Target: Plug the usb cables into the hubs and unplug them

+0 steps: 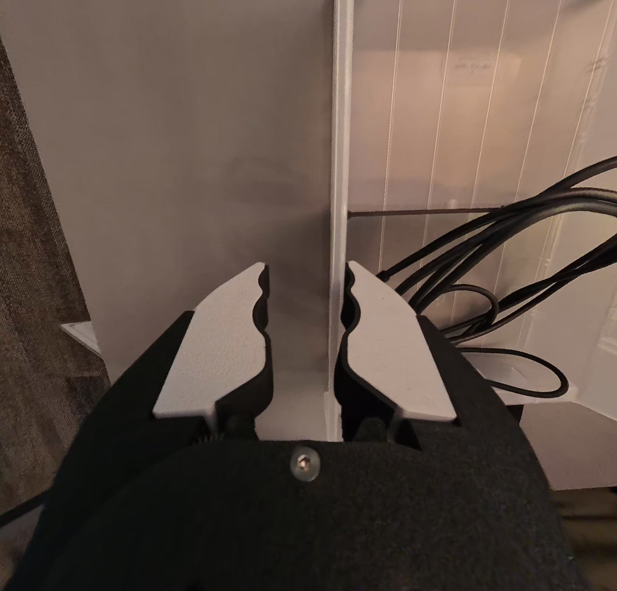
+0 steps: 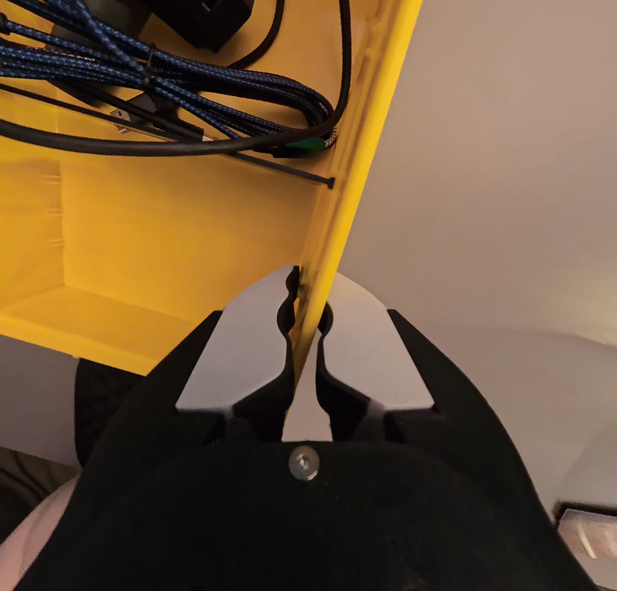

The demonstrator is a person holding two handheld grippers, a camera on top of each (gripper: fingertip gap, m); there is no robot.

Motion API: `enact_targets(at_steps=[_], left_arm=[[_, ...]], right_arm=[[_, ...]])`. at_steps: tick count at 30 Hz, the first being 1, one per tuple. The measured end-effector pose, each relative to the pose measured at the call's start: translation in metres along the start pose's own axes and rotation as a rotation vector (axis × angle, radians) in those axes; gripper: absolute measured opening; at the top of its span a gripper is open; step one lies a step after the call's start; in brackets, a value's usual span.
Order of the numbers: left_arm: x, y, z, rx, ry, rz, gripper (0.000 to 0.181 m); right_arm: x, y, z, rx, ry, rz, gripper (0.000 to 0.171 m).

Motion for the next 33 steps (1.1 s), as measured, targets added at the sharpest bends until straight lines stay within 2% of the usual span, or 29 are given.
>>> enact_targets(at_steps=[4, 7, 11, 14, 23, 29, 33], left_arm=[[0.001, -0.003, 0.004, 0.038, 0.016, -0.005, 0.033], [0.006, -0.008, 0.012, 0.075, 0.082, -0.008, 0.020], [0.006, -0.015, 0.020, 0.067, 0.129, -0.003, 0.005], [0.004, -0.021, 0.021, -0.018, 0.158, 0.014, 0.005], [-0.009, -0.084, 0.030, 0.000, 0.175, 0.190, 0.008], [-0.009, -0.124, 0.034, -0.081, 0.202, 0.309, 0.018], [-0.002, -0.145, 0.034, -0.030, 0.224, 0.378, 0.022]], right_arm=[[-0.011, 0.015, 0.004, 0.021, 0.041, -0.042, 0.008], [-0.020, 0.035, 0.007, -0.010, 0.089, -0.044, 0.008], [-0.034, 0.062, 0.012, 0.036, 0.139, -0.115, 0.010], [-0.042, 0.080, 0.016, 0.019, 0.142, -0.138, 0.009], [-0.046, 0.117, 0.020, 0.031, 0.199, -0.162, 0.012], [-0.049, 0.140, 0.023, 0.074, 0.208, -0.233, 0.019], [-0.050, 0.154, 0.024, 0.027, 0.190, -0.263, 0.023]])
Point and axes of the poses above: each gripper's, where its closed fingertips meet, z out along the fingers, x out of its underside, y = z × x across the jaws, the point moved 6 cm from there along -z, back along the fingers, and after that the axes turned 1 degree about x, right-handed, at the moved point
